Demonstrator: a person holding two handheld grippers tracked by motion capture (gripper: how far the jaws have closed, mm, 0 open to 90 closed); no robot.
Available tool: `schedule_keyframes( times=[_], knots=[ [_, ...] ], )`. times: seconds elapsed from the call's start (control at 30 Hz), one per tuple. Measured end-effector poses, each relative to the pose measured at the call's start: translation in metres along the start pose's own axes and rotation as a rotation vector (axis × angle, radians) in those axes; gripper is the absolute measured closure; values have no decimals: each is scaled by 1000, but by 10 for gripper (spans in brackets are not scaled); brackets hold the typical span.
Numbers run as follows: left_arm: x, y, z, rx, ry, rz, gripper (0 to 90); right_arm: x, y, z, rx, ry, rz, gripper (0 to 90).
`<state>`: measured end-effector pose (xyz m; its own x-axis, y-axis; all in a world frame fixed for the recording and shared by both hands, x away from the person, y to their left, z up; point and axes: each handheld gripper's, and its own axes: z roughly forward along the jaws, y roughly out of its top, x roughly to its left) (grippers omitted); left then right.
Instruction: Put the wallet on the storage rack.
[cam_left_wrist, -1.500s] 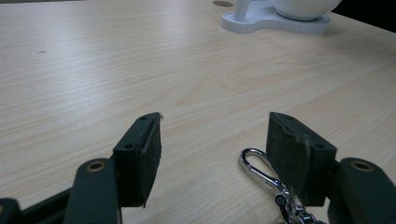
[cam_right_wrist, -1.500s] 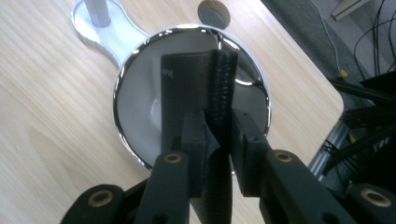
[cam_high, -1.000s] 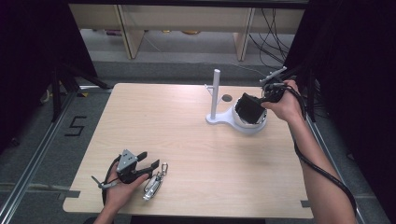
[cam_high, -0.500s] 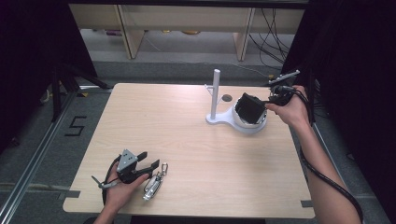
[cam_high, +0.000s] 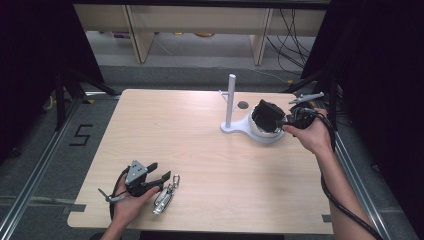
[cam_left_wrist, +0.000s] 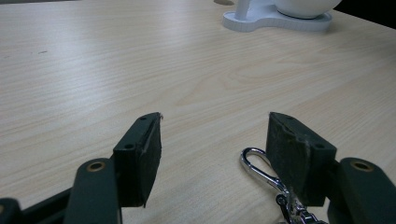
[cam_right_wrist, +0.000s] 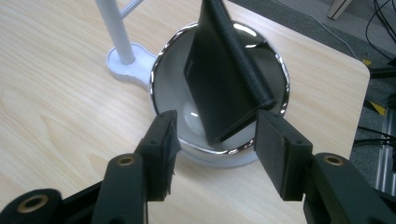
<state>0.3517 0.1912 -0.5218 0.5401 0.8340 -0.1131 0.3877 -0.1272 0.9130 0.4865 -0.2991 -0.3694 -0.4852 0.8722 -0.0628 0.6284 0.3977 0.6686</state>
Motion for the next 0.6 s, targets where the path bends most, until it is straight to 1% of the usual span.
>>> schedule_keyframes(
  times=[0.03, 0.07, 0.1, 0.17, 0.2, 0.23, 0.27, 0.3, 0.37, 0.4, 0.43, 0.47, 0.5, 0.57, 0.6],
  knots=[
    [0, 0, 0, 2, 0, -1, 357, 2, -4, 0, -9, -7, -6, 495],
    [0, 0, 0, 7, 3, 2, 357, 4, -8, 0, -7, 5, 11, 491],
    [0, 0, 1, 3, -4, 2, 358, 7, -13, 0, -10, 7, 15, 489],
    [0, 0, 1, 1, -3, 4, 358, 11, -21, 0, -27, 8, 32, 485],
    [0, 0, 1, 2, -3, 5, 358, 13, -26, 0, -25, 9, 26, 485],
    [0, 0, 1, 1, -2, 4, 358, 16, -30, 1, -24, 9, 33, 483],
    [0, 0, 1, 0, -2, 3, 358, 17, -34, 2, -38, 3, 11, 479],
    [0, 0, 1, 0, -1, 2, 358, 20, -37, 2, -33, 11, 38, 478],
    [0, 0, 1, 1, -1, 2, 358, 23, -45, 3, -52, 14, 26, 473],
    [-1, 0, 1, 1, -1, 3, 359, 25, -47, 2, -53, 16, 50, 473],
    [-1, 0, 1, 2, -1, 4, 359, 25, -52, 3, -71, 16, 26, 473],
    [-1, 0, 1, 3, -1, 5, 359, 27, -54, 2, -61, 22, 39, 472],
    [-1, 0, 1, 2, -1, 4, 359, 29, -57, 3, -64, 26, 46, 470],
    [-1, 0, 1, -1, -2, 2, 358, 29, -64, 3, -79, 22, 34, 468],
    [-1, 0, 0, 2, 3, 0, 358, 29, -66, 4, -100, 24, 26, 467]
  ],
)
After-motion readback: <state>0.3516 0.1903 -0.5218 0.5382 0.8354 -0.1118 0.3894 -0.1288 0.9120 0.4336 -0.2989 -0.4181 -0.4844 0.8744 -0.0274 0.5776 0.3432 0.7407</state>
